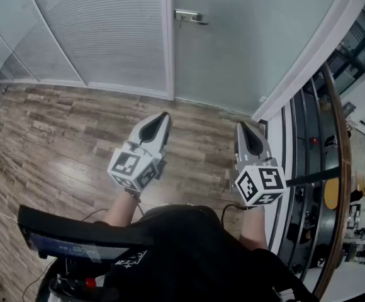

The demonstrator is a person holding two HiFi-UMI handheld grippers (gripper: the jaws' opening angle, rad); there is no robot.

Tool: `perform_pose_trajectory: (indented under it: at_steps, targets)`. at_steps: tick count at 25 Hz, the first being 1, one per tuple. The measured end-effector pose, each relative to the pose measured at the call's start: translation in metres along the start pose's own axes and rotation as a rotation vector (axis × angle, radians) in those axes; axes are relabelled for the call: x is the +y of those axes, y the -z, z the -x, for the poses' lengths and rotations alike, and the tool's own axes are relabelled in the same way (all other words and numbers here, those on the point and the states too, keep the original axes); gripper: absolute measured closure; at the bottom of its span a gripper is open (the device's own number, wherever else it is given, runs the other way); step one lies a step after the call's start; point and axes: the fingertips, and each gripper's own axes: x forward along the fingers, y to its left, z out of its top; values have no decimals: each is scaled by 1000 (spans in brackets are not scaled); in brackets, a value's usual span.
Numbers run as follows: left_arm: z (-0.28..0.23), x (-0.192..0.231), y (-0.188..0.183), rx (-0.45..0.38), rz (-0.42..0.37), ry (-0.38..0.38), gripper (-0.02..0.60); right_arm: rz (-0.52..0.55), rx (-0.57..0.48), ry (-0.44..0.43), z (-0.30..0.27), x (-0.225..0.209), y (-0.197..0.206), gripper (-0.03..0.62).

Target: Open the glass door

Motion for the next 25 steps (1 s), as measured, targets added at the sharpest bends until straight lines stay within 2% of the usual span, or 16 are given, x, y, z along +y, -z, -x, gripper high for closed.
perform_pose_trajectory:
  at_steps: [12,18,25]
  targets:
    - [-4,-7,3,-2,5,0,581,-10,4,-3,8,-11,4,592]
    - [-7,-15,5,-9,41,30,580,-29,-1,-12,12,-19,8,591]
    - [-14,-28,9,5,10,25,580,-50,-9,-15,20,-32,9,591]
